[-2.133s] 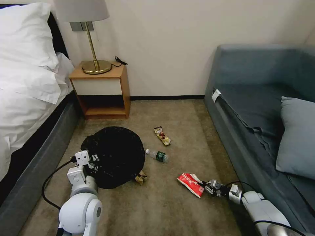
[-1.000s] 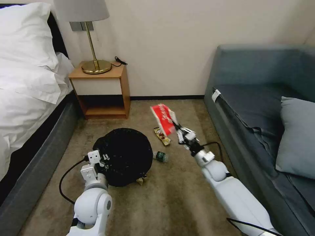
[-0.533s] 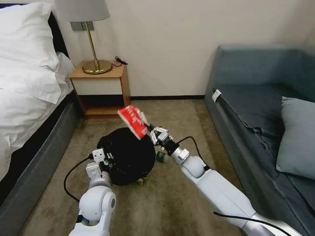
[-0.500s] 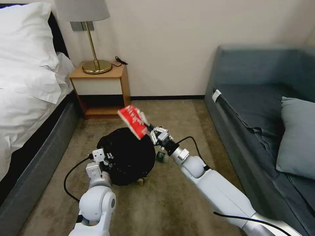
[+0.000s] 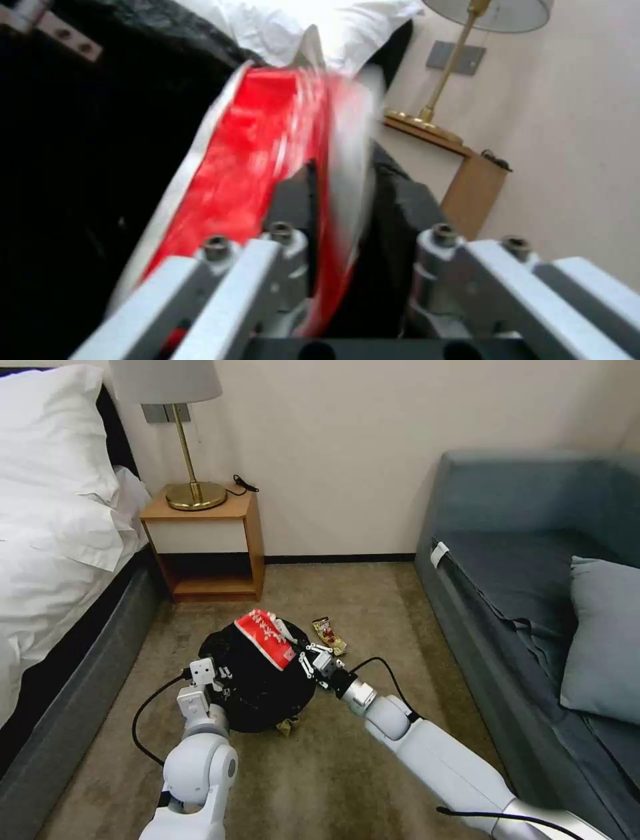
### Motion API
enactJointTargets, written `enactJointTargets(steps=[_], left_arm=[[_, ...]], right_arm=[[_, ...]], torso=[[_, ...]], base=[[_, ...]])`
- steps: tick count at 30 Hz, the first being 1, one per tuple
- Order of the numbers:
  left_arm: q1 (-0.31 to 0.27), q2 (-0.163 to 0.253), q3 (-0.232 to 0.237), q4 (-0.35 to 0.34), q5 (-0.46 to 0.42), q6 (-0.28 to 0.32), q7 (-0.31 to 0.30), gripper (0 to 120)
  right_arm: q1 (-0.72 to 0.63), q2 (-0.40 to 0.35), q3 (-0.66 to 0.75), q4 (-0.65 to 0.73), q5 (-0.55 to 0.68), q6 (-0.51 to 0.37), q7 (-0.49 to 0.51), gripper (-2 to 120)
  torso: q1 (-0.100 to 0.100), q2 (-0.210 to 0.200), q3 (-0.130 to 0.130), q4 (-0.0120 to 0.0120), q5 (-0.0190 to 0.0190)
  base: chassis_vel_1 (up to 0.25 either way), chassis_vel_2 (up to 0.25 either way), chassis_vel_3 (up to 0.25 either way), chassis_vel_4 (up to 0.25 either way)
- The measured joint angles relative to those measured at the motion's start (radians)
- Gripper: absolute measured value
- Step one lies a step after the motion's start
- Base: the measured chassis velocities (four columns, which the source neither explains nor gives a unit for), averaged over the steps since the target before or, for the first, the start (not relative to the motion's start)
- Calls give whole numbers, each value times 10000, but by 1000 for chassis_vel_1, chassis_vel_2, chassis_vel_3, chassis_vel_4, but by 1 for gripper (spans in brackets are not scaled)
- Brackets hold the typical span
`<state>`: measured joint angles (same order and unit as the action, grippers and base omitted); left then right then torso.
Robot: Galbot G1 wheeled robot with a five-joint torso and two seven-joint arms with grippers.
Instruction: Pick up the trash bin, then pick up the garbage on the floor and place it into the trash bin.
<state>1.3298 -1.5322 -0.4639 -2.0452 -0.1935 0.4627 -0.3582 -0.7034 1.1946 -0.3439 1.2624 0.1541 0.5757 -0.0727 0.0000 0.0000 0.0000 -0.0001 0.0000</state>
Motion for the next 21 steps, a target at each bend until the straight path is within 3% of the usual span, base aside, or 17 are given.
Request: enactJointTargets(steps=[5, 7, 11, 13, 17, 19, 21], left_arm=[[-56, -5, -42, 12, 28, 0, -2, 4], [-75, -6, -72, 46, 79, -3, -7, 4], [-89, -9, -81, 48, 90, -4, -9, 4], [-108, -11, -116, 48, 89, -5, -5, 4], [-144, 8, -203, 8, 70, -5, -11, 4], [-211, 58, -305, -120, -90, -43, 2, 4], [-227, 73, -334, -180, -140, -46, 11, 4]], right_arm=[[-40, -65, -46, 95, 6, -1, 2, 42], [-61, -153, -75, 263, 32, -57, 40, 56], [-43, -177, -28, 453, 97, -212, 192, 64], [207, -69, 330, 723, 288, -641, 634, 77], [554, 81, 821, 755, 387, -1124, 1100, 88], [886, 185, 1327, 458, 529, -1714, 1589, 98], [959, 195, 1403, 273, 622, -1916, 1803, 99]], torso=[[0, 0, 0, 0, 0], [0, 0, 0, 1, 0], [0, 0, 0, 0, 1], [0, 0, 0, 0, -1], [0, 0, 0, 3, -1], [0, 0, 0, 2, -1], [0, 0, 0, 1, 0]], base=[[0, 0, 0, 0], [0, 0, 0, 0], [0, 0, 0, 0], [0, 0, 0, 0], [0, 0, 0, 0], [0, 0, 0, 0], [0, 0, 0, 0]])
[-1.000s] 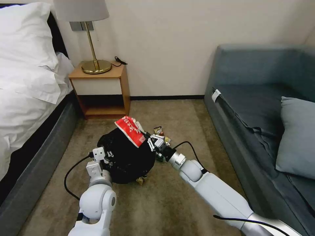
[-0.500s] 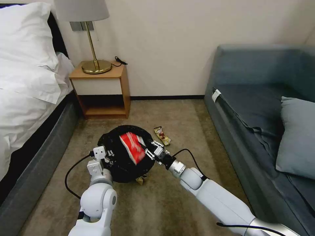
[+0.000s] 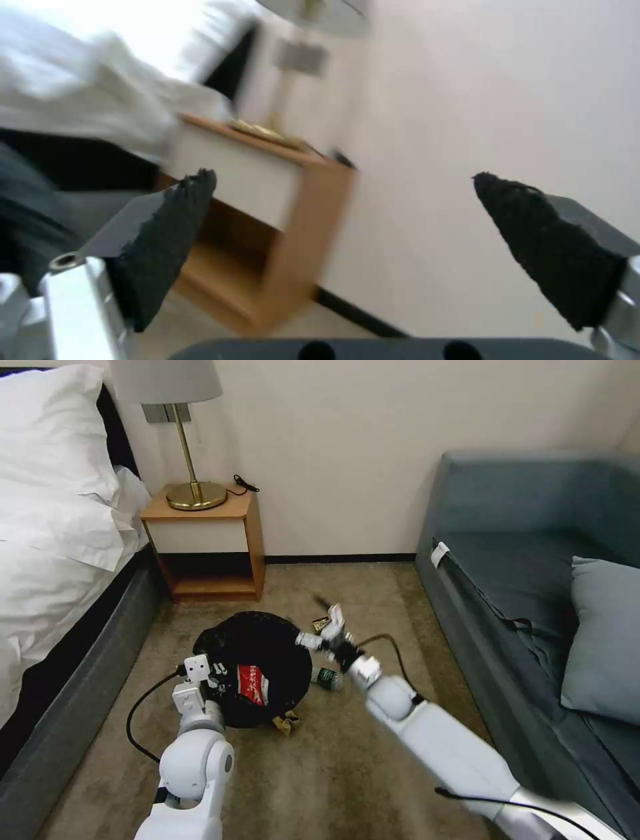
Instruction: Pick up the trash bin, then pick up the garbage on the floor and place it into the trash bin.
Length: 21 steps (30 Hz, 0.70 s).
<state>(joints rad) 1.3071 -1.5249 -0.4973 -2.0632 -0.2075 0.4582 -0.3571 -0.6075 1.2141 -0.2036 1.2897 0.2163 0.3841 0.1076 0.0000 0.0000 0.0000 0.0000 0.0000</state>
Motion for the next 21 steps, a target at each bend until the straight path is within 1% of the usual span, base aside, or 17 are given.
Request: enactJointTargets(steps=[1, 2, 4, 5, 6, 8, 9, 11, 12, 14, 17, 20, 21], left_arm=[[-22, 12, -42, -103, -53, 0, 10, 4], [-22, 12, -42, -103, -53, 0, 10, 4], [-49, 32, -110, -300, -119, 29, 13, 4], [-49, 32, -110, -300, -119, 29, 13, 4], [-52, 38, -145, -426, -136, 51, 15, 4], [-17, 39, -185, -561, -145, 60, 16, 4], [-17, 39, -185, -561, -145, 60, 16, 4], [55, 16, -211, -755, -171, 60, 16, 4], [55, 16, -211, -755, -171, 60, 16, 4], [127, -31, -213, -953, -162, 72, 16, 4], [167, -51, -200, -1049, -122, 83, 17, 4], [213, -165, -148, -1227, 53, 148, 6, 4], [213, -165, -148, -1227, 53, 148, 6, 4]], right_arm=[[79, 10, 28, -318, 98, -202, 263, 99], [79, 10, 28, -318, 98, -202, 263, 99], [155, 107, 26, -1149, 126, -466, 499, 100], [155, 107, 26, -1149, 126, -466, 499, 100], [221, 338, 84, -2105, -97, -510, 511, 100], [296, 606, 133, -3047, -234, -503, 463, 100], [296, 606, 133, -3047, -234, -503, 463, 100], [395, 970, 183, -4364, -575, -428, 148, 100], [395, 970, 183, -4364, -575, -428, 148, 100], [365, 1288, 397, -5340, -927, -300, -382, 100], [223, 1399, 383, -5425, -907, -326, -606, 100], [-78, 1648, 210, -5458, -1295, -311, -1092, 100], [-78, 1648, 210, -5458, -1295, -311, -1092, 100]], torso=[[0, 0, 0, -1, -1], [0, 0, 0, -1, -1], [0, -1, 0, -3, 2], [0, -1, 0, -3, 2], [0, 0, 0, -1, 2], [0, 0, 1, -2, 1], [0, 0, 1, -2, 1], [0, 0, 0, 3, 2], [0, 0, 0, 3, 2], [0, 0, 0, -2, 0], [0, 0, -1, -2, -2], [0, 0, -1, 0, -2], [0, 0, -1, 0, -2]], base=[[0, 0, 0, 0], [0, 0, 0, 0], [0, 0, 0, 0], [0, 0, 0, 0], [0, 0, 0, 0], [0, 0, 0, 0], [0, 0, 0, 0], [0, 0, 0, 0], [0, 0, 0, 0], [0, 0, 0, 0], [0, 0, 0, 0], [0, 0, 0, 0], [0, 0, 0, 0]])
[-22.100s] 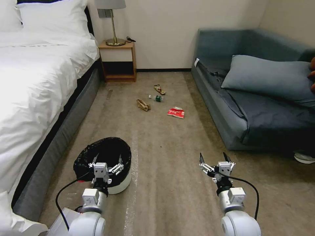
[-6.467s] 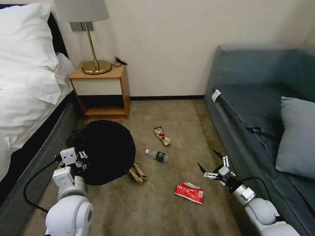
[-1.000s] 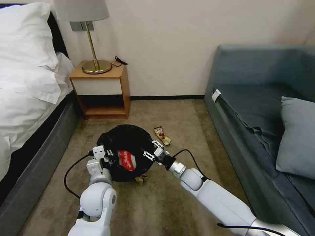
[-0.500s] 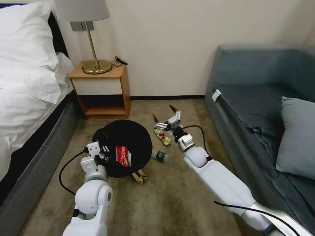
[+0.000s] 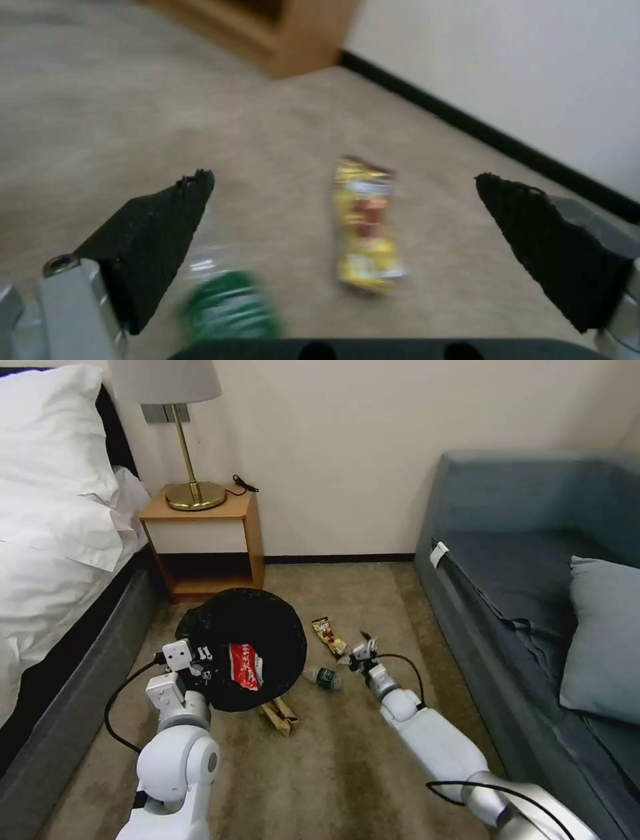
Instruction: Pick up the trash bin, then pick up the garbage on the floor and place it into the trash bin.
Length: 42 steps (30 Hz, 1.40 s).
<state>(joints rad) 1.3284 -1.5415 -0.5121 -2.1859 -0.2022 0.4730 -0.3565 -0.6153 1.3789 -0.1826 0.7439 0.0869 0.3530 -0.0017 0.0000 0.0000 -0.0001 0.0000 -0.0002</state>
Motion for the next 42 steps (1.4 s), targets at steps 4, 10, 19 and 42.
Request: enactJointTargets(steps=[4, 10, 19, 42], left_arm=[[105, -103, 67, -88, 171, 29, -2, 4], [523, -296, 134, -217, 691, -70, 46, 4], [936, -615, 202, -435, 1242, -296, 137, 4], [1646, -679, 471, -845, 1996, -736, 217, 4]], right_arm=[[-157, 141, -469, -89, -83, 217, -889, 100], [29, 318, -1708, -746, -201, 1064, -2387, 100], [647, 663, -3013, -1887, -79, 1642, -4445, 100], [1534, 1296, -3367, -3675, 12, 2149, -6160, 85]], torso=[[0, 0, 0, 0, 3], [0, 0, 0, 0, 0], [0, 0, 1, 1, 2], [0, 0, 0, 0, 2]], base=[[0, 0, 0, 0], [0, 0, 0, 0], [0, 0, 0, 0], [0, 0, 0, 0]])
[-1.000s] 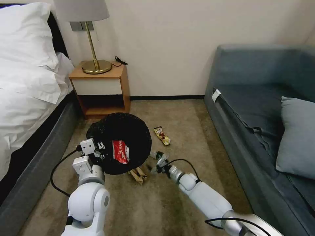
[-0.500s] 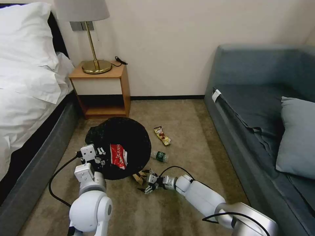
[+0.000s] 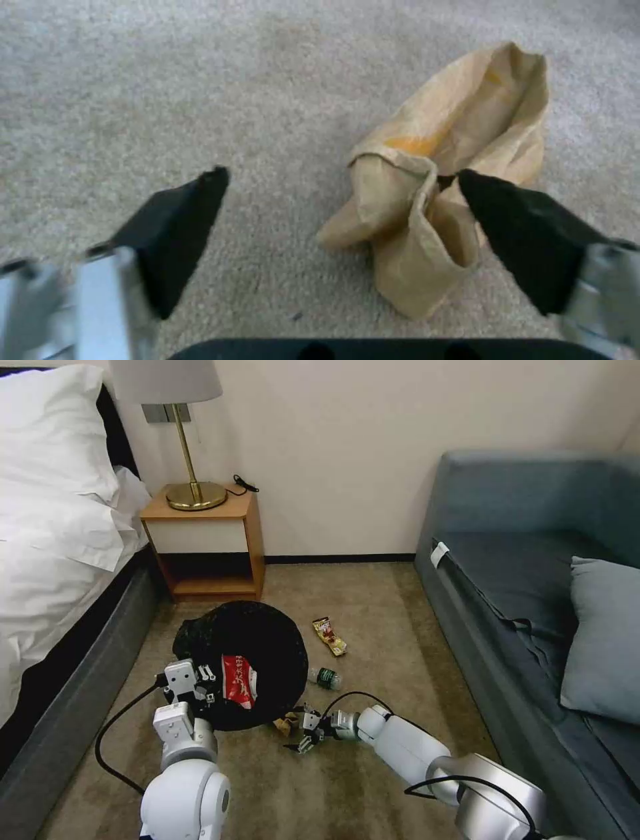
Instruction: Pick up the trash bin, then pick up the garbage on the floor and place it into the trash bin.
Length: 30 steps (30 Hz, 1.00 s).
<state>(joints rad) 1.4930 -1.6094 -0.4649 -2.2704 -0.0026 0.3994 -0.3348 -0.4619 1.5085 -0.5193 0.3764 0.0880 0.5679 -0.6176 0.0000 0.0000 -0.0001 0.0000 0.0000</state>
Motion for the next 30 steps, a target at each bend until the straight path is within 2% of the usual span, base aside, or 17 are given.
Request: enactJointTargets(steps=[5, 6, 8, 9, 11, 12, 14, 15, 17, 19, 21, 22, 23, 30], left_arm=[[18, 4, 63, -10, 26, 0, 0, 4], [18, 4, 63, -10, 26, 0, 0, 4], [19, 5, 74, -10, 26, -1, 0, 4], [19, 5, 74, -10, 26, -1, 0, 4], [12, 6, 74, -10, 26, 0, -2, 4], [12, 6, 74, -10, 26, 0, -2, 4], [-2, 8, 72, -8, 18, -1, -3, 4], [-2, 8, 72, -8, 18, -1, -3, 4], [-29, 10, 70, 24, 8, -2, -5, 4], [-38, 11, 69, 34, 4, -2, -4, 4], [-79, 11, 69, 73, -7, -2, -5, 4], [-79, 11, 69, 73, -7, -2, -5, 4], [-97, 12, 69, 90, -11, -2, -5, 4], [-148, 12, 63, 131, -19, -2, -6, 4]], right_arm=[[-47, 63, 370, -88, -203, 126, -25, 65], [-47, 63, 370, -88, -203, 126, -25, 65], [-41, 68, 472, -118, -243, 151, -24, 55], [-41, 68, 472, -118, -243, 151, -24, 55], [-31, 67, 560, -167, -252, 179, -24, 44], [-31, 67, 560, -167, -252, 179, -24, 44], [-29, 65, 622, -203, -252, 198, -23, 33], [-29, 65, 622, -203, -252, 198, -23, 33], [-23, 91, 748, -318, -252, 219, -23, 22], [-22, 93, 779, -333, -253, 224, -25, 19], [-19, 82, 816, -350, -251, 230, -27, 7], [-19, 82, 816, -350, -251, 230, -27, 7], [-18, 76, 820, -354, -251, 229, -27, 1], [10, 79, 889, -357, -241, 230, -23, 0]], torso=[[0, 0, 0, 0, 0], [0, 0, 0, 0, 0], [0, 0, 0, 0, 0], [0, 0, 0, 0, 0], [0, 0, 0, 0, 0], [0, 0, 0, 0, 0], [0, 0, 0, 0, 1], [0, 0, 0, 0, 1], [0, 0, 0, 0, 0], [0, 0, 1, 0, 1], [0, 0, 0, 0, 1], [0, 0, 0, 0, 1], [0, 0, 1, 0, 1], [0, 0, 0, 0, 0]], base=[[0, 0, 0, 0], [0, 0, 0, 0], [0, 0, 0, 0], [0, 0, 0, 0], [0, 0, 0, 0], [0, 0, 0, 0], [0, 0, 0, 0], [0, 0, 0, 0], [0, 0, 0, 0], [0, 0, 0, 0], [0, 0, 0, 0], [0, 0, 0, 0], [0, 0, 0, 0], [0, 0, 0, 0]])
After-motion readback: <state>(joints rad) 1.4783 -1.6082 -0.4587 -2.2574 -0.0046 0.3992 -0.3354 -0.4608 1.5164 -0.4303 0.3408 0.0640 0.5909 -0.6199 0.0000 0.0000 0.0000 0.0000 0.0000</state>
